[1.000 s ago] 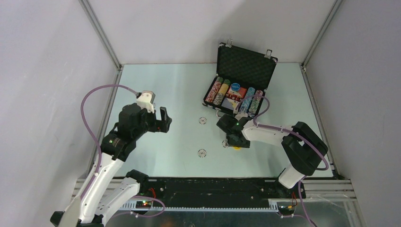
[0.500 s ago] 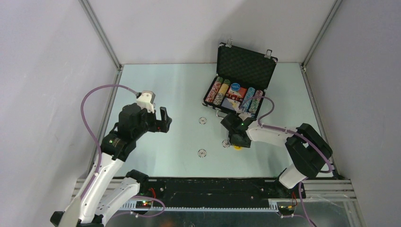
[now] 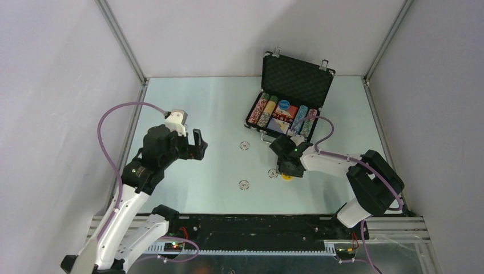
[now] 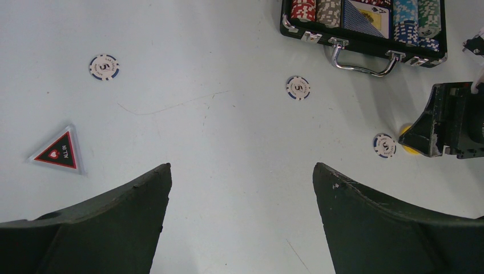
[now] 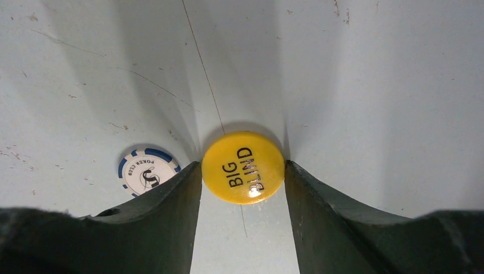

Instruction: Pack up texas hold em set

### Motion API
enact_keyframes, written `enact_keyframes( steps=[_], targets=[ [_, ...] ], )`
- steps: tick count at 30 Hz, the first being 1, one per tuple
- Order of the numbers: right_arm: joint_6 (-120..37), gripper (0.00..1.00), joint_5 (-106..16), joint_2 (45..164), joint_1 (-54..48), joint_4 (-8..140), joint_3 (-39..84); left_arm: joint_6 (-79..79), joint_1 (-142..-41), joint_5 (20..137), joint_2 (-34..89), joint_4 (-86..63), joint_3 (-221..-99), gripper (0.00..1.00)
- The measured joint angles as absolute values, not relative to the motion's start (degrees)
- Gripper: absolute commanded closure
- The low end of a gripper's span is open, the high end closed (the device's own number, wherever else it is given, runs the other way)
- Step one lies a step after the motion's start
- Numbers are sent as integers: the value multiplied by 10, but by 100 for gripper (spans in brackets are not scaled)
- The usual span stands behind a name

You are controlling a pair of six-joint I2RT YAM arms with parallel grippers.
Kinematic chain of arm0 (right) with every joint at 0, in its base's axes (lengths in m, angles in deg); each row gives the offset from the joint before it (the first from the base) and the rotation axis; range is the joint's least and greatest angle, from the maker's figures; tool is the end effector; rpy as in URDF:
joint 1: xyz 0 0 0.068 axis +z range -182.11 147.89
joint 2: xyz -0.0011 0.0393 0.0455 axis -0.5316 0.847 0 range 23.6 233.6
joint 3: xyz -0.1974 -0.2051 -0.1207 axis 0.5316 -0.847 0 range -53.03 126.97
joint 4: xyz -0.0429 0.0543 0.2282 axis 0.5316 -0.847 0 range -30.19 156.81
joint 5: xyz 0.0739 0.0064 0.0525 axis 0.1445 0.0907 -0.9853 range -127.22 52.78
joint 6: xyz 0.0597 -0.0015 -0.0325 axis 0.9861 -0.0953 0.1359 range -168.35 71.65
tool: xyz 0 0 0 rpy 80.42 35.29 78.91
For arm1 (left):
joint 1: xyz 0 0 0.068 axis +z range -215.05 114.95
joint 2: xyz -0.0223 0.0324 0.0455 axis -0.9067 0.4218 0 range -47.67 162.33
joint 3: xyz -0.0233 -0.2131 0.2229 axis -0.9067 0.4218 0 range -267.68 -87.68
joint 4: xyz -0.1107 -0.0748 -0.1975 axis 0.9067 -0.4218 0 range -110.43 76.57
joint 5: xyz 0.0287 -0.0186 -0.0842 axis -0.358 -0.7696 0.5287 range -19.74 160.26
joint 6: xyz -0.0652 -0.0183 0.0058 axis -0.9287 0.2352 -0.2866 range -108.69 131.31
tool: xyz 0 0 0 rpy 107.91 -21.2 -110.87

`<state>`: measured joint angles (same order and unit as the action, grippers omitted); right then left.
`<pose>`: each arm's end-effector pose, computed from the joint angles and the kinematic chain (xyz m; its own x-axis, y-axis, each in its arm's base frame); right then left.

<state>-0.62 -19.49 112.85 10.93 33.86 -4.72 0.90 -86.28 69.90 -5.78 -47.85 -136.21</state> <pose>0.1989 0.1631 0.1949 -0.9076 0.1167 -0.4032 0.1238 0.9923 0.0085 0.1131 -0.0434 0.3400 -0.4918 -0.0030 -0.8707 0.2725 0.9492 -0.1571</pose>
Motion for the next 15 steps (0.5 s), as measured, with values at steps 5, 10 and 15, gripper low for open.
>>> enact_keyframes(
  steps=[5, 10, 15],
  targets=[
    [-11, 42, -195, 1129, 110, 340, -47, 9, -863, 699, -58, -478, -1362, 1],
    [-16, 47, -196, 1129, 110, 342, -47, 9, -863, 699, -58, -478, -1362, 1],
    [-20, 48, -196, 1127, 110, 343, -48, 9, -863, 699, -58, -478, -1362, 1]
  ],
)
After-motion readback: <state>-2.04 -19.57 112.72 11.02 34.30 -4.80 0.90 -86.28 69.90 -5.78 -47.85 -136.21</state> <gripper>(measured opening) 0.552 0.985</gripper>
